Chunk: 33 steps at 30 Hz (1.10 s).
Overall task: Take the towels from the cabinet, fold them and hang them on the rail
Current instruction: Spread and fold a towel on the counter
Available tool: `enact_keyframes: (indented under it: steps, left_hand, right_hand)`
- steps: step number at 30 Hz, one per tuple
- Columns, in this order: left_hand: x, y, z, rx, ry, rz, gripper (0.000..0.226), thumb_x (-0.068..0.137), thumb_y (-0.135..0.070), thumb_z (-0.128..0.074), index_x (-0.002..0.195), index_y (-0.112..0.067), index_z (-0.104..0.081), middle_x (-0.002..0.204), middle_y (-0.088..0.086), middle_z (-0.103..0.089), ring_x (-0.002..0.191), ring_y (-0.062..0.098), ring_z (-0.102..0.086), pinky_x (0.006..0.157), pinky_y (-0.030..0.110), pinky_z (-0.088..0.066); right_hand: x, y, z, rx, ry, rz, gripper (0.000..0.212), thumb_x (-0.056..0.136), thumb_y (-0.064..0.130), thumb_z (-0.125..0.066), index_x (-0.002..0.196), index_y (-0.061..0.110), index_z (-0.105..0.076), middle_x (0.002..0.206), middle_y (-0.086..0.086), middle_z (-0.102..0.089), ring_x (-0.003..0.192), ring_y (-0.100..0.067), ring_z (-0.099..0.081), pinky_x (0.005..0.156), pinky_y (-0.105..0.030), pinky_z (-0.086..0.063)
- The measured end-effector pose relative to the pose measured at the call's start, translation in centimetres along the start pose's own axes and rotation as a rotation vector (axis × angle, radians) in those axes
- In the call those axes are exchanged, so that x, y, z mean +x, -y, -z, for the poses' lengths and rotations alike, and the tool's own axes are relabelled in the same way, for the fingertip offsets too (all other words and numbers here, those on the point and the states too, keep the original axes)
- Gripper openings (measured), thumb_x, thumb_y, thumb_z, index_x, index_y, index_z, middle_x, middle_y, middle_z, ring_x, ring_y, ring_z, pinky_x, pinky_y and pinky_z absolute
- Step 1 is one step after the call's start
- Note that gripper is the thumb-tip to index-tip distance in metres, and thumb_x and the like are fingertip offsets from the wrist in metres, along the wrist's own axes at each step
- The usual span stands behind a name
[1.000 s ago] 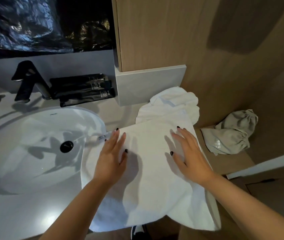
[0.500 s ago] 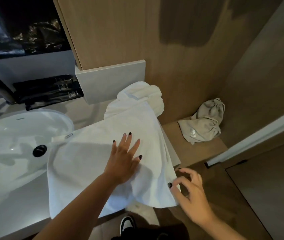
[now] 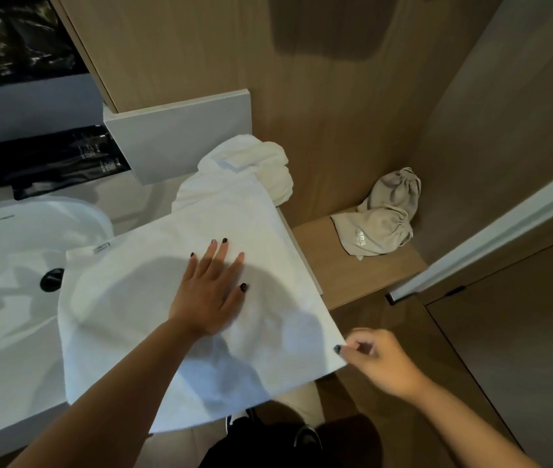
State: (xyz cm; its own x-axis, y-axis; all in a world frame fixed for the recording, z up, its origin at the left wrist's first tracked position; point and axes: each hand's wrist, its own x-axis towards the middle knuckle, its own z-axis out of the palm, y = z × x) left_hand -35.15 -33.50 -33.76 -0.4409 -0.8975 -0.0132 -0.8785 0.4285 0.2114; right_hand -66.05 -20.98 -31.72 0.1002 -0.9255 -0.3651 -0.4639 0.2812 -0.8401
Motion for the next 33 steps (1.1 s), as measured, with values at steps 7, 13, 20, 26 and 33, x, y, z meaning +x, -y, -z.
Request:
enact_keyframes:
  steps: [7,13,20,26,33]
  left_hand:
    - [-0.1,-0.4,0.1,0.015,0.019,-0.001,0.065,0.098,-0.054,-0.02,0.155,-0.023,-0.025,0.164,0.011,-0.014,0.152,0.03,-0.005,0.119,0.058,-0.014]
    - [2.0,-1.2,0.6,0.047,0.052,-0.075,0.069,0.099,-0.056,-0.019,0.154,-0.014,-0.023,0.163,0.016,-0.014,0.15,0.036,-0.012,0.114,0.065,-0.021]
    - [7.7,-3.2,1.1,0.131,0.119,-0.222,0.065,0.097,-0.053,-0.017,0.155,-0.023,-0.021,0.164,0.013,-0.01,0.151,0.033,-0.009,0.112,0.069,-0.022]
    - [9.2,-3.9,0.0,0.23,0.191,-0.184,0.074,0.088,-0.062,0.002,0.156,-0.034,-0.011,0.165,0.006,-0.004,0.152,0.029,0.004,0.109,0.073,-0.01]
    - [8.3,-3.8,0.6,0.096,0.135,-0.14,0.067,0.095,-0.049,-0.003,0.158,-0.025,-0.008,0.166,0.008,-0.003,0.153,0.026,0.0,0.116,0.065,-0.006]
  right_hand:
    - [0.7,-2.0,0.9,0.22,0.036,-0.134,0.039,0.09,0.0,-0.063,0.055,0.006,-0.047,0.053,-0.001,-0.037,0.051,-0.011,-0.035,0.066,-0.03,-0.034]
    - [1.9,-2.4,-1.2,0.198,0.013,-0.169,0.027,0.09,0.023,-0.069,0.07,0.005,-0.063,0.066,0.001,-0.063,0.066,-0.006,-0.061,0.067,-0.022,-0.044]
    - [3.5,-1.1,-2.0,0.138,-0.039,-0.08,0.02,0.094,0.019,-0.063,0.075,0.014,-0.064,0.068,-0.005,-0.059,0.063,-0.023,-0.053,0.063,-0.032,-0.037]
    - [4.6,-2.6,-0.9,0.264,-0.028,-0.28,0.033,0.103,0.016,-0.047,0.073,0.002,-0.046,0.069,-0.01,-0.04,0.07,-0.023,-0.039,0.071,-0.035,-0.034]
    - [5.4,1.6,-2.0,-0.065,-0.421,-0.135,0.024,0.093,0.002,-0.058,0.112,0.017,-0.055,0.114,0.007,-0.052,0.082,-0.002,-0.056,0.075,-0.014,-0.045]
